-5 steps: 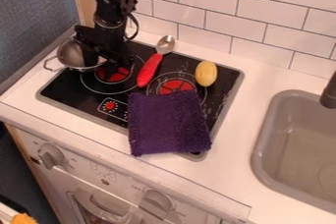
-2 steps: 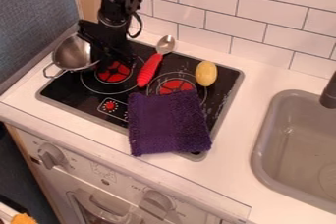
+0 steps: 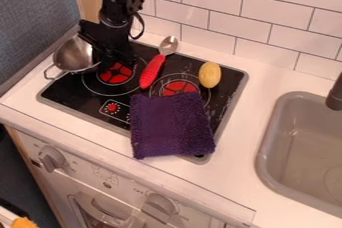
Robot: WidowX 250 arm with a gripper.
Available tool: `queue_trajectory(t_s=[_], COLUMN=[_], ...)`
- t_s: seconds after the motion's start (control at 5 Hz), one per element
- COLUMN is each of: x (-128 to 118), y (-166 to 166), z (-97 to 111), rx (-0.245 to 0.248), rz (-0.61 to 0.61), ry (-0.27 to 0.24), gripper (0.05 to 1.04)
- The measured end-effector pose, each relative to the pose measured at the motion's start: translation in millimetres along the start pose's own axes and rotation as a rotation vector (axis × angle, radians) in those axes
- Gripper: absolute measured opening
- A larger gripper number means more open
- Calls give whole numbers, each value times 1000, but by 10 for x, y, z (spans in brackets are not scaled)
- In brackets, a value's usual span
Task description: Move the silver pot on the cloth
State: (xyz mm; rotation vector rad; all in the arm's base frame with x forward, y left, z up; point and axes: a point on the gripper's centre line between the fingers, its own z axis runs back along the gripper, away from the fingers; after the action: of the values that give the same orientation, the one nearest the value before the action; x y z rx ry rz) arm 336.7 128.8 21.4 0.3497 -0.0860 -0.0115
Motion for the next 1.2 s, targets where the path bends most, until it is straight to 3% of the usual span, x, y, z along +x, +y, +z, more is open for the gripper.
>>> queue_trajectory(t_s=[0.4,0.6,0.8,1.2], x=[23,-86,-292,-678], y=[-281,-520,-820,-1245], z=[414,619,741,763], rx=[-8,-18,-27,-26], rz=[-91,-161,-250,-417], ry=[-95,-135,-161,-179], gripper=[74,74,74,74])
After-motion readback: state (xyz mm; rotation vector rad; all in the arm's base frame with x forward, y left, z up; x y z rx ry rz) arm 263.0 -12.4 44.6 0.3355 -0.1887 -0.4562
